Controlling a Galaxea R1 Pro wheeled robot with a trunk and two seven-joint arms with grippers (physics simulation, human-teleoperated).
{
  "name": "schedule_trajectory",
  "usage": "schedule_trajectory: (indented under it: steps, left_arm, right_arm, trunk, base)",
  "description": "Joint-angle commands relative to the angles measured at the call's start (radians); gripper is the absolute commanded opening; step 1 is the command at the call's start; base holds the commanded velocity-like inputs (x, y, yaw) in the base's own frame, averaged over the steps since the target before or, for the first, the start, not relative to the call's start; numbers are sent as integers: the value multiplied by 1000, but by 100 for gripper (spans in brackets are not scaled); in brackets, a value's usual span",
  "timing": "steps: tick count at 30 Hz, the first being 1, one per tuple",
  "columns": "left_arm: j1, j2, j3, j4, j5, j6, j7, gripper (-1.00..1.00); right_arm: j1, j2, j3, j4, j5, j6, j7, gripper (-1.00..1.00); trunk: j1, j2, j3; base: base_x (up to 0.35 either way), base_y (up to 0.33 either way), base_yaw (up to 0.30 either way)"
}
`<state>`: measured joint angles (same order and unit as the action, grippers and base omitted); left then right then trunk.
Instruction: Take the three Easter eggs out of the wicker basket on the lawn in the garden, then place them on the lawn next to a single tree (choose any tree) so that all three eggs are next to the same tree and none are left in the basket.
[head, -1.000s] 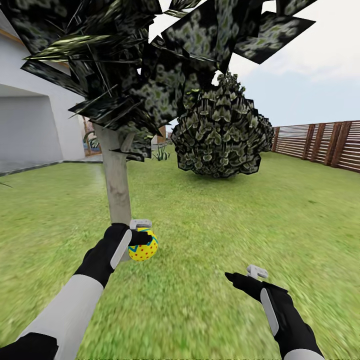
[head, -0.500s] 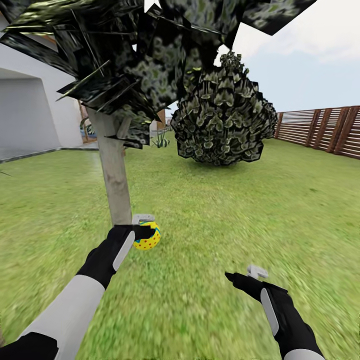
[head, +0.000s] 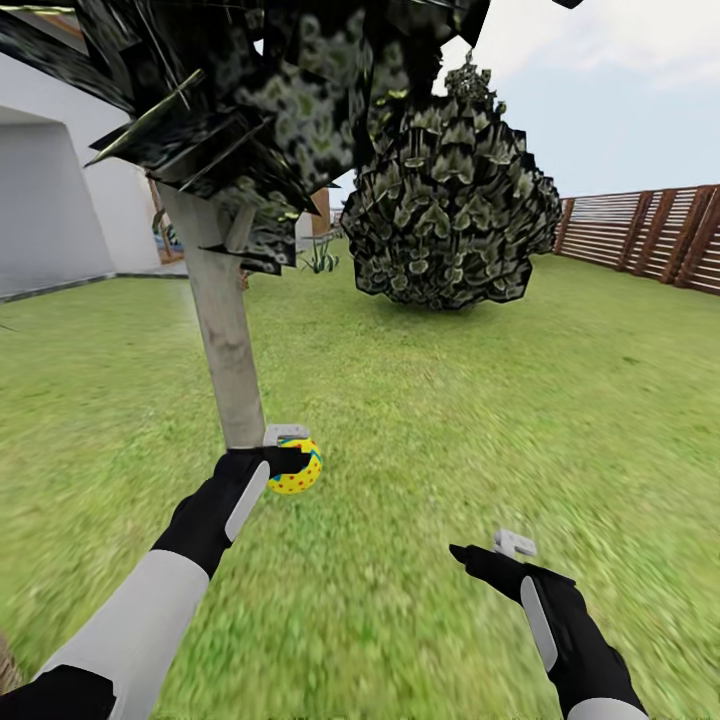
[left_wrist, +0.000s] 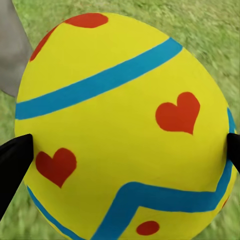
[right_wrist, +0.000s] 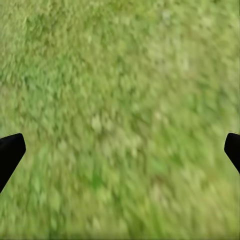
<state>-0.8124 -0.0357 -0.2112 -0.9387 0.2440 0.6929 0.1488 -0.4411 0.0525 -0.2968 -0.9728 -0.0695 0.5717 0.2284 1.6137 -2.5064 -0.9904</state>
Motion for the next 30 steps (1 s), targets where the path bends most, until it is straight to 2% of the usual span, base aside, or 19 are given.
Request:
schedule_trajectory:
  steps: [1, 6, 16, 22, 30]
  left_arm:
    - [-1, 0, -2, -2, 11, 4, 9, -100]
    - [-1, 0, -2, -5, 11, -3, 9, -100]
    - [-1, 0, -4, -6, 11, -13, 9, -100]
    - [-1, 0, -4, -6, 10, -12, 10, -100]
    - [-1, -1, -6, 5, 8, -12, 26, -100]
  right_arm:
    - [-1, 1, -4, -1, -7, 7, 2, 100]
    - [-1, 1, -4, -1, -7, 6, 3, 100]
    - [-1, 1, -4, -1, -7, 5, 3, 100]
    - [-1, 1, -4, -1, -7, 5, 3, 100]
    - [-1, 2, -2, -1, -7, 6, 1, 100]
  trunk:
    - [0, -1, -5]
    - [2, -2, -22]
    - [7, -4, -50]
    - [7, -4, -47]
    - [7, -4, -47]
  base:
    - [0, 0, 0]
    - [0, 0, -71]
    - [0, 0, -217]
    - [3, 0, -119]
    - [228, -119, -3]
